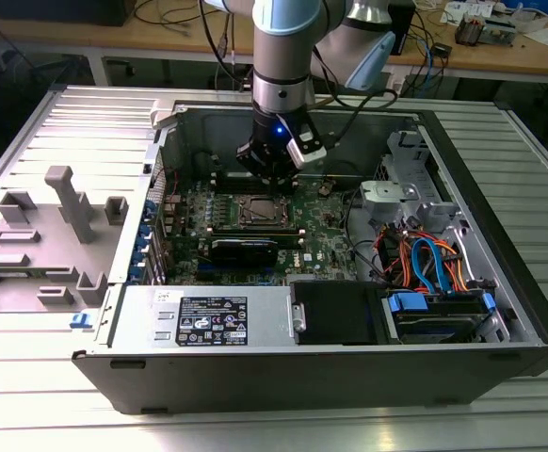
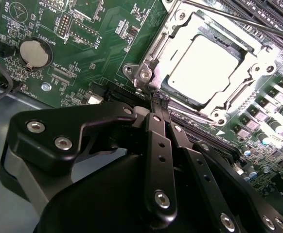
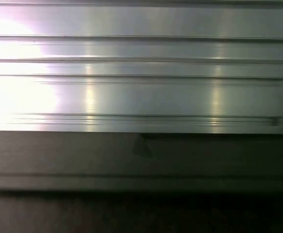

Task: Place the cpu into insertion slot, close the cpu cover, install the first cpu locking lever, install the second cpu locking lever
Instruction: 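Install the first cpu locking lever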

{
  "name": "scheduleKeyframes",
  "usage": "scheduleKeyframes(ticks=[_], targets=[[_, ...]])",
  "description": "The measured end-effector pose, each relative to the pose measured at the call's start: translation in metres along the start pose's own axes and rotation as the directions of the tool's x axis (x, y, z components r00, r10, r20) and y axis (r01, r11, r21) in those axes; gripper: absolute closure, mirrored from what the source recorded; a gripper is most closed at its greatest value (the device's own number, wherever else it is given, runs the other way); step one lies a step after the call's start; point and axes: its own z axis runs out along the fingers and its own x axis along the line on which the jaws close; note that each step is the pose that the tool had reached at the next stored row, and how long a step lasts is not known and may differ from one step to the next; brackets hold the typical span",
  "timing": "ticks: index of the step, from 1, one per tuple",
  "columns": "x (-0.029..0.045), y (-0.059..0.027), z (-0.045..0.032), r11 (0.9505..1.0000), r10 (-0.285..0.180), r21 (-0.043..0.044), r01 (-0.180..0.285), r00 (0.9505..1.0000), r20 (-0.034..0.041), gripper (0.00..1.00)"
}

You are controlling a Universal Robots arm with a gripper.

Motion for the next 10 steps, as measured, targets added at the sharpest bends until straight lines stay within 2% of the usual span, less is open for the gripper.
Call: scheduleKeyframes(ticks=[10], targets=[[0.0, -0.0007, 0.0009, 1.0, 0.0, -0.0001, 0.0, 1.0, 0.0002, 0.89]])
